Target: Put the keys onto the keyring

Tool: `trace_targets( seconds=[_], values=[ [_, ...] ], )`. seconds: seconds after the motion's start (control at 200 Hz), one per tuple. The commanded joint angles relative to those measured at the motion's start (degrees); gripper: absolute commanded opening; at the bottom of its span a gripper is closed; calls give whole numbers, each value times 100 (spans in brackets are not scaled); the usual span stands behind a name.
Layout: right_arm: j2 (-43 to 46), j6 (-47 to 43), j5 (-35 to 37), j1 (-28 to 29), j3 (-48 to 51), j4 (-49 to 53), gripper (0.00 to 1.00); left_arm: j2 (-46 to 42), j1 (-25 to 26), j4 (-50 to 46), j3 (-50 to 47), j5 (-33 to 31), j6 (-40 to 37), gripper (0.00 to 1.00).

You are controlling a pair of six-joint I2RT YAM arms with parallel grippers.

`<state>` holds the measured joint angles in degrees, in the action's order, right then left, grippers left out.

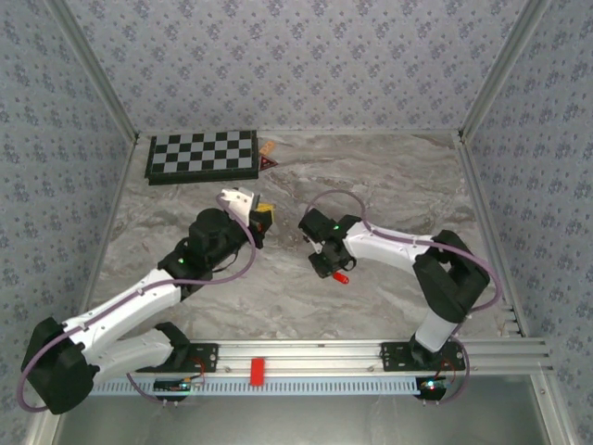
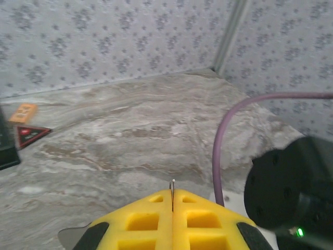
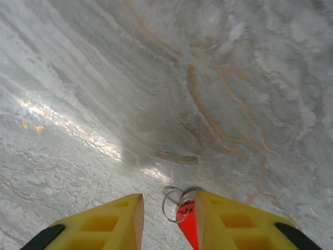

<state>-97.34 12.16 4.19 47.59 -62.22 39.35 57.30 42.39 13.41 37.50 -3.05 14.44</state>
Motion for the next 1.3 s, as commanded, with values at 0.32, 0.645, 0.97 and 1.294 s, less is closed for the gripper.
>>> trace_targets(
  seconds=[0.32, 0.645, 0.97, 1.294],
  values=[
    [-224, -811, 1029, 611, -66, 514, 32, -282, 15, 140, -30, -444, -2, 0],
    [-224, -1128, 1342, 872, 253, 318, 29, -321, 16, 148, -57, -525, -11, 0],
    [-276, -1163, 1515, 850, 280, 213, 24, -284, 15, 160, -36, -439, 14, 0],
    [-339, -1172, 1550, 791, 281, 157, 22, -264, 9, 161, -29, -365, 24, 0]
  ],
)
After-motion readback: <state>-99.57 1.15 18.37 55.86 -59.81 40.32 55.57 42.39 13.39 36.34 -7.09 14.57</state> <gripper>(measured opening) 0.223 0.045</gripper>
